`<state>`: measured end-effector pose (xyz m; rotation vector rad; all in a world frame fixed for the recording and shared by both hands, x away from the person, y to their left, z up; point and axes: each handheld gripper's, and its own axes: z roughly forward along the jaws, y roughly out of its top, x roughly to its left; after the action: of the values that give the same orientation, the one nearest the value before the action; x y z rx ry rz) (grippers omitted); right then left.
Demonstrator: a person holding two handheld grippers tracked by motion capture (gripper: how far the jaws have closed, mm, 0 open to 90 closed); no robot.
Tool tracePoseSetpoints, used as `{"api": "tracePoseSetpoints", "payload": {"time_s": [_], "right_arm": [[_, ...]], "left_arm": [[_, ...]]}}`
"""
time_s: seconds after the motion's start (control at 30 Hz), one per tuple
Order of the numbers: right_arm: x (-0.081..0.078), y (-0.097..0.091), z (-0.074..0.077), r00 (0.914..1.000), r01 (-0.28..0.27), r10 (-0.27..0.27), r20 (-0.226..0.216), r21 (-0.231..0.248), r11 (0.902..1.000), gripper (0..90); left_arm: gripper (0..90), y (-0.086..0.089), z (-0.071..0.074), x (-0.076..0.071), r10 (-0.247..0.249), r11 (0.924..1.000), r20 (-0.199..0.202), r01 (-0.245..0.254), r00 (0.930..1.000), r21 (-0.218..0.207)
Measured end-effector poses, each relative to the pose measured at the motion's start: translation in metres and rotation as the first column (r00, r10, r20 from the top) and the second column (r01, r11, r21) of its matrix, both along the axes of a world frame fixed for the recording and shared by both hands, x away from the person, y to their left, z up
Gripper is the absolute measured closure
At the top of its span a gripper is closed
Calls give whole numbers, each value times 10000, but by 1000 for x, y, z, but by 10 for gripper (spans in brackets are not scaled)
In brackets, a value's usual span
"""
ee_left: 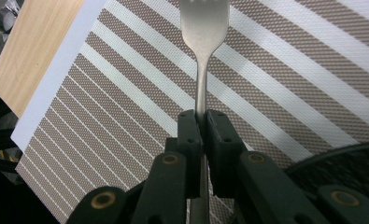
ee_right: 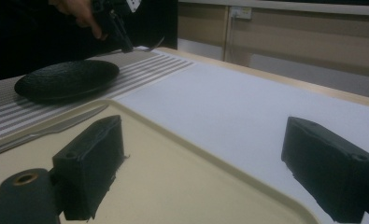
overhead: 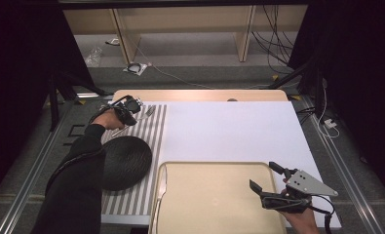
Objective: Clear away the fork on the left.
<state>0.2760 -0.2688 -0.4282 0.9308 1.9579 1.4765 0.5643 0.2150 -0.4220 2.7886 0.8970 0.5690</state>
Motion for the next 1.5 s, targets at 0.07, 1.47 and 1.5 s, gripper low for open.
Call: {"api": "tracePoseSetpoints", "payload": {"time_s": [0.07,1.47,1.5], "right_arm": [[0,0,0,10000,-6,6,6,0,10000,139],[-1,2,0,10000,-23,23,10,-78,10000,142],[-1,2,0,10000,-13,13,19,-60,10000,142]], "left_arm": [[841,-1,6,-4,124,9998,-22,-125,9999,-158],[840,-72,45,-133,-1713,9719,106,1708,9852,-1618],[840,-73,44,-137,-1753,9700,113,1747,9844,-1691]]}}
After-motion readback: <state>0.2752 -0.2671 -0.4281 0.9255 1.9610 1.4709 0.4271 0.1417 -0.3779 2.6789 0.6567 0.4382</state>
